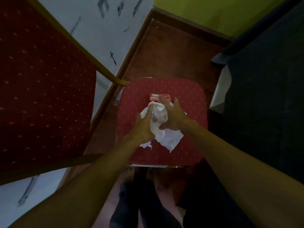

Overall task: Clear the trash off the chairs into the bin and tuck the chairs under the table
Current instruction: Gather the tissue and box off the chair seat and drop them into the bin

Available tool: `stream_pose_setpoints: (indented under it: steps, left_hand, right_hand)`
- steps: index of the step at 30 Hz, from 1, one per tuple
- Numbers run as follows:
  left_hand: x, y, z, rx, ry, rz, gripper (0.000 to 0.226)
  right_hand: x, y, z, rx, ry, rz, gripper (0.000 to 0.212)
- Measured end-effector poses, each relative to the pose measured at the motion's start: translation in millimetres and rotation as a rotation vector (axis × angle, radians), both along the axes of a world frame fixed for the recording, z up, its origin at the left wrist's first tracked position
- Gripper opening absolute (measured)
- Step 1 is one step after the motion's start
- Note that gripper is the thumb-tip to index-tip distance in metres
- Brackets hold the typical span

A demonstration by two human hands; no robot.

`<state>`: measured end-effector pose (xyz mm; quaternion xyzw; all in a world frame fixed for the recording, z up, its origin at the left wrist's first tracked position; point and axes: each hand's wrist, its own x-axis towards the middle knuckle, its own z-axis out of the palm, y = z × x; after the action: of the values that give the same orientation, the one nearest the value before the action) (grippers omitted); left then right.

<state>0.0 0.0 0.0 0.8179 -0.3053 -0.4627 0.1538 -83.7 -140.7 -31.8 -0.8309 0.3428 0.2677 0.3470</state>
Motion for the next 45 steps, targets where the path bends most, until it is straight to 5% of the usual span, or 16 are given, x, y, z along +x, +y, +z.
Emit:
stream_pose_setpoints:
  steps: [5,15,18,24,27,31,38,45]
  left_hand:
    - [-14.4,2.7,-39.8,0.012,-0.02,0.028,0.105]
    - [-25.1,12.5,-79.1,-0.318,-0.266,0.088,0.034]
    - [-20.0,6.8,-74.3,-0.369,-0.288,0.093,0.014]
    - [-7.6,-7.6,-58.7,-0.334,-0.18,0.138,0.018]
    - [-7.7,-17.2,-54.7,-0.25,-0.101,0.151,0.003]
    - [3.2,-29.7,-42.6,-0.164,-0.038,-0.014,0.016]
    - [40.5,-83.5,-26.8,-0.212,-0.314,-0.022,0.042]
    - [66.3,-122.9,-62.1,-0.047,-0.421,-0.441,0.09]
  right_hand:
    - [-5.3,9.6,-9.4,-0.198,0.022,0.14,0.112]
    - [-22.7,7.0,-27.8,-0.197,-0.33,-0.022,0.059]
    - [-28.5,6.7,-32.7,-0.095,-0.302,-0.056,0.063]
    - [-39.0,9.3,-22.7,0.125,-0.136,-0.027,0.111]
    - [-40.1,22.4,-29.8,-0.072,-0.204,-0.011,0.088]
    - [-44.7,21.4,-39.8,-0.18,-0.366,-0.144,0.05]
    - [-64.3,17.3,-43.4,-0.185,-0.432,-0.282,0.047]
    - [-74.0,16.6,-44.2,-0.212,-0.442,-0.455,0.043]
